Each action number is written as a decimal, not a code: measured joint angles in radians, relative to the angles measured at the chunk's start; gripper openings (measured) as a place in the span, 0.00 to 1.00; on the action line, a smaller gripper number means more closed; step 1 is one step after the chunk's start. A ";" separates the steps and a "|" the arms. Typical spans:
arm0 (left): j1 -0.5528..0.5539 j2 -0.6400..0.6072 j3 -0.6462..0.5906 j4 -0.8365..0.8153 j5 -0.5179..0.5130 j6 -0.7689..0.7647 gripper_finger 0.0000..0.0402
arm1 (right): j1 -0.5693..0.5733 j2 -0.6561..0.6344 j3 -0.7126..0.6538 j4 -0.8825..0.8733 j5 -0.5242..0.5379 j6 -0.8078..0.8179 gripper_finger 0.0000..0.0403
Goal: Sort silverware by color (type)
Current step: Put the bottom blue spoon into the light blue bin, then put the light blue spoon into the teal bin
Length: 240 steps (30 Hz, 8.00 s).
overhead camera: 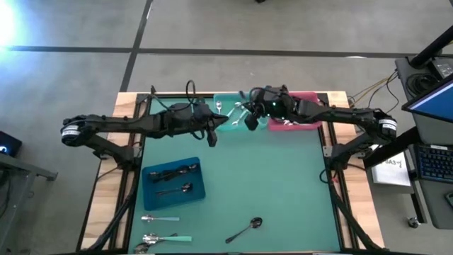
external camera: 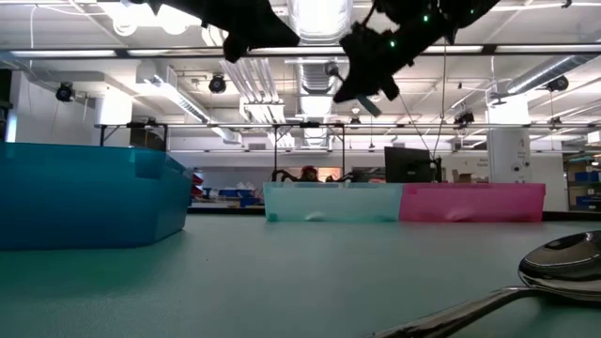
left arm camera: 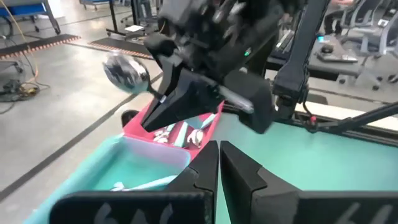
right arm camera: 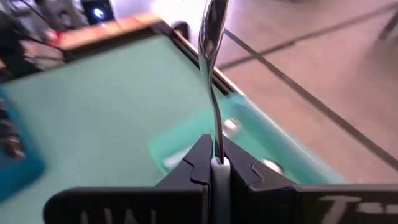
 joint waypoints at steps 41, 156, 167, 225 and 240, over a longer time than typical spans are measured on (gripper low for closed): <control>-0.119 -0.379 -0.002 -0.781 -0.031 -0.304 0.00 | -0.051 0.290 0.146 -0.305 -0.331 -0.047 0.31; -1.227 0.453 0.120 -0.859 -0.023 -0.941 0.31 | 0.477 0.278 0.147 -0.325 -0.130 0.202 0.18; -1.224 0.470 0.090 -0.852 -0.010 -0.945 0.31 | 0.477 0.278 0.147 -0.326 -0.130 0.202 0.21; -1.201 0.331 0.284 -1.010 -1.021 -1.129 0.05 | 0.476 0.278 0.147 -0.295 -0.130 0.175 0.21; -1.005 0.297 0.284 -1.132 -1.217 -1.203 0.05 | 0.473 0.278 0.147 -0.056 -0.131 0.260 0.18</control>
